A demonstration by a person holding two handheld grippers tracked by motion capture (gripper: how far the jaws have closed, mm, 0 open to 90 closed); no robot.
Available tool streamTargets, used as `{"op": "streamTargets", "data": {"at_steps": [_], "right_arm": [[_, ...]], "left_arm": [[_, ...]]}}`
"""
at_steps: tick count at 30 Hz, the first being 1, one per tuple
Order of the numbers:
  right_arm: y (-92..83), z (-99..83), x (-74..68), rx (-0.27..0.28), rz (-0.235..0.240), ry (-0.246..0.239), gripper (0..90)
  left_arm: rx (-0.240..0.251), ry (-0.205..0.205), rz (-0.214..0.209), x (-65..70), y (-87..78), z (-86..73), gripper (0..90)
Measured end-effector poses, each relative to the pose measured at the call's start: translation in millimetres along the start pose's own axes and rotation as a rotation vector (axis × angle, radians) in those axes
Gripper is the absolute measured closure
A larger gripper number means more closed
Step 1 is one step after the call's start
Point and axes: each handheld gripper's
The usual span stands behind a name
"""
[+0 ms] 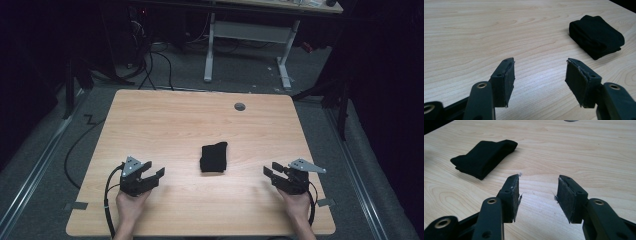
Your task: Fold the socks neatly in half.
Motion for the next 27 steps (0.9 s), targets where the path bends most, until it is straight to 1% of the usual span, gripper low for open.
{"op": "streamTargets", "data": {"at_steps": [5,9,11,13,15,20,22,24,26,27], "right_arm": [[-1.0,-3.1,4.5,-0.007,-0.013,0.007,52.7],[-0.6,-5.7,7.4,-0.013,-0.023,0.003,52.5],[-0.2,-7.8,8.4,-0.021,-0.031,0.007,52.5],[0.4,-9.7,10.2,-0.026,-0.034,0.006,52.4],[1.1,-11.8,11.3,-0.035,-0.04,0.009,52.4],[3.5,-15.6,14.4,-0.056,-0.061,-0.005,52.4],[5.3,-17.5,15.1,-0.074,-0.074,-0.024,52.4],[6.5,-19.0,15.7,-0.083,-0.081,-0.032,52.4],[7.0,-20.8,16.9,-0.088,-0.086,-0.024,52.3],[7.2,-21.3,17.2,-0.09,-0.088,-0.025,52.3]], "left_arm": [[-0.022,-0.003,0.006,-2.6,3.8,-2.0,39.7],[-0.031,-0.007,0.011,-4.1,6.3,-3.2,39.6],[-0.031,-0.001,0.032,-4.8,7.2,-3.9,38.5],[-0.035,-0.008,0.034,-6.0,7.9,-4.4,38.1],[-0.039,-0.004,0.044,-6.4,8.9,-5.0,37.7],[-0.05,-0.008,0.056,-8.8,11.0,-6.7,36.9],[-0.06,-0.001,0.064,-9.4,11.9,-7.4,36.6],[-0.063,0.001,0.072,-9.7,12.7,-8.4,36.5],[-0.067,0.002,0.076,-10.3,13.4,-9.0,36.4],[-0.064,0.01,0.079,-11.2,14.4,-9.4,36.3]]}}
Point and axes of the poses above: each handheld gripper's, and its own axes: y roughly forward along the jaws, z roughly out of its top, x roughly to its right, and after that the axes turned 13 degrees about x, right-handed
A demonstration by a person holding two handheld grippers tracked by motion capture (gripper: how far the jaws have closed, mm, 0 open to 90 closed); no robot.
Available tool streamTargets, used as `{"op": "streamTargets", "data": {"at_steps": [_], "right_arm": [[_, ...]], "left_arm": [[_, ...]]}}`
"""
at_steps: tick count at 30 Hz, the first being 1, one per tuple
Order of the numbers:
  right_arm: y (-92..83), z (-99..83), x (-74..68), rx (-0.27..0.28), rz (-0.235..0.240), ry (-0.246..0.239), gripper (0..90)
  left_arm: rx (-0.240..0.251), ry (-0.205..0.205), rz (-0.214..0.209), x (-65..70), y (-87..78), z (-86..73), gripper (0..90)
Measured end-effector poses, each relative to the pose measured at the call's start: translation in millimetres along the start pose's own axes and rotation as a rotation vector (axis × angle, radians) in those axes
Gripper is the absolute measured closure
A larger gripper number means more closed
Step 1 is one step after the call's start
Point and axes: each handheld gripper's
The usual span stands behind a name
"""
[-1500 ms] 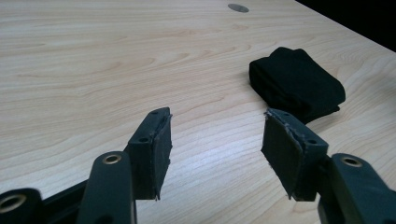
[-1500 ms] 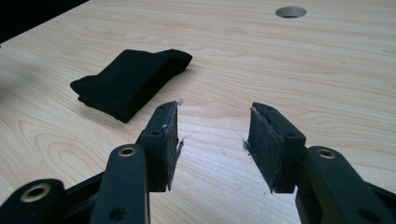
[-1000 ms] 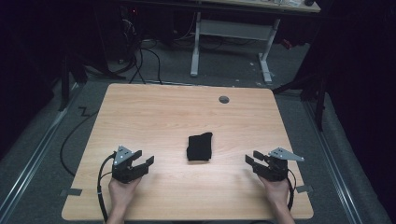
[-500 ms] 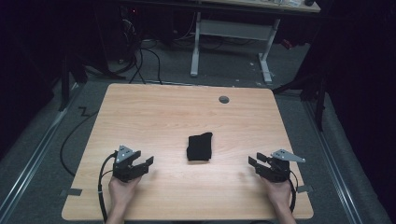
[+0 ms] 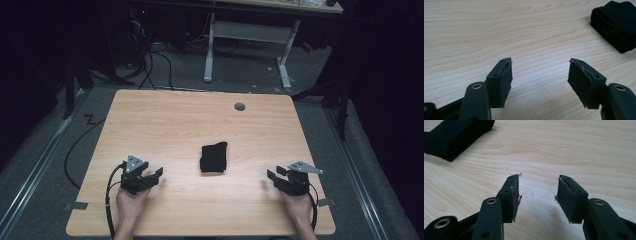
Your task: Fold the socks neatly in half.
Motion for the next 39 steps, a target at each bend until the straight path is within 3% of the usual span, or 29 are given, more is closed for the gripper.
{"op": "streamTargets", "data": {"at_steps": [8,13,18,37,39], "right_arm": [[2.3,-3.0,1.6,-0.026,-0.025,-0.018,52.0],[5.0,-4.5,-0.4,-0.043,-0.048,-0.059,51.9],[8.1,-6.7,1.4,-0.057,-0.058,-0.06,51.4],[11.7,-6.5,-1.2,-0.091,-0.074,-0.085,42.7],[11.9,-6.5,-1.2,-0.093,-0.077,-0.082,40.8]], "left_arm": [[-0.025,0.007,0.016,0.1,3.4,-2.0,36.1],[-0.037,0.018,0.023,0.3,5.5,-2.8,36.2],[-0.04,0.021,0.032,0.2,6.4,-2.5,36.2],[-0.105,0.074,0.053,6.0,13.7,-2.0,33.6],[-0.119,0.105,0.054,9.0,15.3,-1.9,30.8]]}}
Point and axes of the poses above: each handheld gripper's, and its own axes: y roughly forward along the jaws, z roughly out of its top, x roughly to its right, and after that the axes turned 13 degrees about x, right-handed
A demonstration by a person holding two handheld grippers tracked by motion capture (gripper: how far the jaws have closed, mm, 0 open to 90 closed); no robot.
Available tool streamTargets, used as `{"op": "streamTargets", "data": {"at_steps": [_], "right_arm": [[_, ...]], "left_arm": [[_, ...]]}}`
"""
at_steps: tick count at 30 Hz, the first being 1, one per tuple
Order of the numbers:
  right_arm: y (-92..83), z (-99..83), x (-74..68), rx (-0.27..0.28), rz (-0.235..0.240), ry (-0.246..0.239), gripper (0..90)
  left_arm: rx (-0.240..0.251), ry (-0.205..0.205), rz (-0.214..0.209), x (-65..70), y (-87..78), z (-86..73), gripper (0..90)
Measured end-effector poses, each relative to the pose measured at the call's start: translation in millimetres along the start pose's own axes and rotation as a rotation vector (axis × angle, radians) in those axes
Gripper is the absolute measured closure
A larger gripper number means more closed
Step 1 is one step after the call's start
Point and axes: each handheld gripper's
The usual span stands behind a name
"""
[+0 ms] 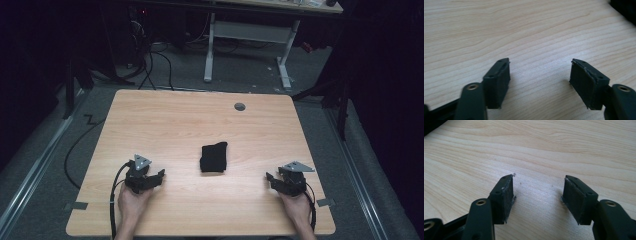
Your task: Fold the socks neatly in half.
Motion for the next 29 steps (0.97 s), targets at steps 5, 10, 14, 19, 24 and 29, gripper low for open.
{"op": "streamTargets", "data": {"at_steps": [5,10,14,19,24,29], "right_arm": [[0.2,-0.1,0.0,-0.003,-0.015,0.007,38.0],[-0.1,-0.3,-0.2,-0.004,-0.019,0.01,37.8],[-0.6,-0.6,-0.7,-0.004,-0.02,0.011,37.8],[-1.1,-0.8,-1.1,-0.005,-0.021,0.011,37.8],[-1.1,-0.8,-1.1,-0.005,-0.02,0.011,37.8],[-1.1,-0.8,-1.1,-0.005,-0.02,0.012,37.8]], "left_arm": [[-0.004,0.012,-0.007,1.1,0.2,0.1,28.5],[-0.004,0.011,-0.008,1.4,0.1,-0.1,27.7],[-0.006,0.012,-0.012,1.7,-0.1,-0.2,27.0],[-0.006,0.012,-0.013,1.8,-0.1,-0.3,26.8],[-0.005,0.012,-0.014,1.8,-0.1,-0.3,26.7],[-0.006,0.013,-0.015,1.9,-0.1,-0.3,26.5]]}}
Point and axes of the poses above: each handheld gripper's, and its own axes: y roughly forward along the jaws, z roughly out of its top, x roughly to its right, and after that the axes turned 13 degrees about x, right-handed
